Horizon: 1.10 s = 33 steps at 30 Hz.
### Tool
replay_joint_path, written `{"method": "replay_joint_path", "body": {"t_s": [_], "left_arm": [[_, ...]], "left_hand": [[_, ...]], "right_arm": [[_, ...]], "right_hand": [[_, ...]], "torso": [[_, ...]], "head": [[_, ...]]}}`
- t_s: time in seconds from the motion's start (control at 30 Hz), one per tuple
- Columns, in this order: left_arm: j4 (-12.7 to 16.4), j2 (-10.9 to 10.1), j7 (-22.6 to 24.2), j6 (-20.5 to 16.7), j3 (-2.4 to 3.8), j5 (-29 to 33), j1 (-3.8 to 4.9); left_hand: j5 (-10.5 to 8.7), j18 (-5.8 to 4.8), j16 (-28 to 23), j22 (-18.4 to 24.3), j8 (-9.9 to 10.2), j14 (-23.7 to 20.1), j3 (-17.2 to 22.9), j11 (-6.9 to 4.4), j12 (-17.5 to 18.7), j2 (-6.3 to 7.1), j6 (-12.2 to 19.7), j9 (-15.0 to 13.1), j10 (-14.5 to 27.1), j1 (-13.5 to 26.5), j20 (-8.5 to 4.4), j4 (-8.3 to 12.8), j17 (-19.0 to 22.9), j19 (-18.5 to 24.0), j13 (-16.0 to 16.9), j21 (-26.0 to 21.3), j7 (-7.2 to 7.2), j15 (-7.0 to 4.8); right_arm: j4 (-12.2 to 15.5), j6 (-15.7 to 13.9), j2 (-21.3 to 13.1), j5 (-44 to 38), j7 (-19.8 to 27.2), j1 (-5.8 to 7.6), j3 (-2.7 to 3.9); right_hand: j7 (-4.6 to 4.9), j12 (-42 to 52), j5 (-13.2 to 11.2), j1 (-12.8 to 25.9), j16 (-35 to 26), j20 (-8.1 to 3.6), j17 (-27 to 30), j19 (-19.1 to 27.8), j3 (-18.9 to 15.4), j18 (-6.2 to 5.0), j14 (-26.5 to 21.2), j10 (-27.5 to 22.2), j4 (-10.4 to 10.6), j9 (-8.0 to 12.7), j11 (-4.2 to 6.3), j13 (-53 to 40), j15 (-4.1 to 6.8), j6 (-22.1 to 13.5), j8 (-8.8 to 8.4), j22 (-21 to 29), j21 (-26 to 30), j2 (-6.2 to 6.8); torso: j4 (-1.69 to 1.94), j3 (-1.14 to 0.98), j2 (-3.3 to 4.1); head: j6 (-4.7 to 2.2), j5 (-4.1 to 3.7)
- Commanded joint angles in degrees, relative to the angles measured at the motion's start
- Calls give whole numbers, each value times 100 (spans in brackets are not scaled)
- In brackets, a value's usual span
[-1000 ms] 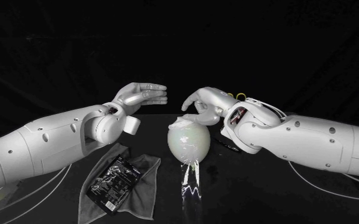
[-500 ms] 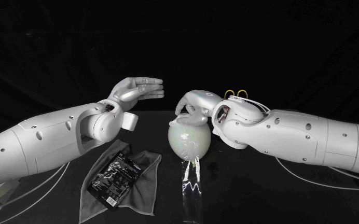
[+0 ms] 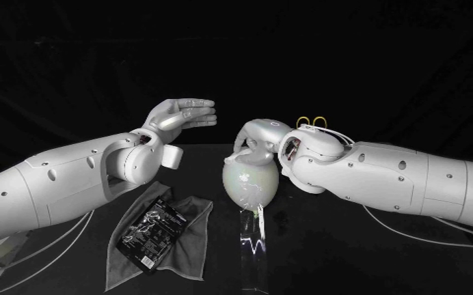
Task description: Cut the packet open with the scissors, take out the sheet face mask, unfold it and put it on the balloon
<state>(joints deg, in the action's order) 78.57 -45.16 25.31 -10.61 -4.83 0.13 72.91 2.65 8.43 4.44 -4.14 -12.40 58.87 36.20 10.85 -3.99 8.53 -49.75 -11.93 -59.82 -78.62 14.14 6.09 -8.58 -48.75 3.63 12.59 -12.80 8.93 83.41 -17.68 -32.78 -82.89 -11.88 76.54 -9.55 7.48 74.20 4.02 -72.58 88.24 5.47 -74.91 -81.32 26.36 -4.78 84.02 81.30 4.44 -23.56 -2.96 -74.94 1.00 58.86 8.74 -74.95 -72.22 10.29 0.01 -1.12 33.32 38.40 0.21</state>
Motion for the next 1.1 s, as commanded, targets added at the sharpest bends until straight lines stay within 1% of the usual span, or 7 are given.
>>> {"method": "replay_joint_path", "body": {"t_s": [0.03,0.1,0.3,0.37,0.53,0.83,1.1], "left_arm": [[17,3,99,-11,5,69,6],[18,3,97,-9,4,69,6],[16,1,90,-8,3,70,6],[15,-1,88,-8,3,71,6],[10,-4,79,-7,2,71,6],[6,-5,57,6,-1,71,6],[-6,1,44,16,-4,71,6]], "left_hand": [[16,41,20,7,-10,30,-11,21,23,28,7,7,17,18,33,-36,-5,-4,-7,-21,-173,-25],[16,41,20,7,-10,30,-11,21,23,28,7,7,17,18,33,-36,-5,-4,-7,-21,-173,-25],[16,50,23,7,-11,33,-11,22,22,23,7,8,16,14,38,-42,-7,-9,-6,-21,-176,-25],[16,50,23,7,-11,33,-11,22,22,23,7,8,16,14,38,-42,-7,-9,-6,-21,-176,-25],[16,50,23,7,-11,33,-11,22,22,23,7,8,16,14,38,-42,-7,-9,-6,-21,-176,-25],[16,60,26,8,-12,37,-11,22,22,19,6,8,15,7,43,-48,-9,-15,-5,-21,-177,-26],[16,64,26,8,-11,36,-12,23,22,19,7,9,17,5,46,-50,-10,-16,-6,-22,-179,-26]], "right_arm": [[2,223,9,-89,-79,-5,-1],[1,223,11,-69,-78,-6,-2],[9,147,6,-18,-33,-8,-2],[13,106,2,-7,-15,-8,-2],[31,-24,-12,19,37,-8,-3],[80,-428,-47,105,131,-8,-3],[223,-1311,-169,785,441,-7,0]], "right_hand": [[-29,106,102,62,58,-10,-1299,-63,11,125,529,86,96,-16,32,-490,-7,93,55,-1046,-78,-86],[-45,140,133,69,69,-16,-1318,-80,17,131,535,105,109,-23,45,-513,3,124,77,-1055,-114,-105],[-203,616,304,83,176,-104,-1509,-241,131,193,598,382,200,-105,180,-834,112,367,280,-1139,-449,-360],[-257,750,110,26,176,-146,-1509,-295,225,215,598,462,179,-145,233,-929,160,420,361,-1167,-559,-452],[-306,899,62,-31,176,-189,-1509,-354,370,240,598,546,142,-203,275,-1035,199,456,468,-1198,-683,-551],[-322,1084,-110,-291,176,-244,-1509,-444,736,283,598,647,-252,-366,301,-1173,233,406,716,-1251,-890,-513],[-323,1278,-121,-298,176,-251,-1509,-486,838,303,598,738,-366,-448,302,-1305,234,399,840,-1276,-987,-487]], "torso": [[2,-3,-2],[3,-4,-1],[2,-3,0],[2,-4,1],[3,-3,1],[0,-2,-3],[3,-3,-4]], "head": [[3,4],[0,3],[9,4],[9,2],[10,1],[5,-7],[-16,-20]]}}
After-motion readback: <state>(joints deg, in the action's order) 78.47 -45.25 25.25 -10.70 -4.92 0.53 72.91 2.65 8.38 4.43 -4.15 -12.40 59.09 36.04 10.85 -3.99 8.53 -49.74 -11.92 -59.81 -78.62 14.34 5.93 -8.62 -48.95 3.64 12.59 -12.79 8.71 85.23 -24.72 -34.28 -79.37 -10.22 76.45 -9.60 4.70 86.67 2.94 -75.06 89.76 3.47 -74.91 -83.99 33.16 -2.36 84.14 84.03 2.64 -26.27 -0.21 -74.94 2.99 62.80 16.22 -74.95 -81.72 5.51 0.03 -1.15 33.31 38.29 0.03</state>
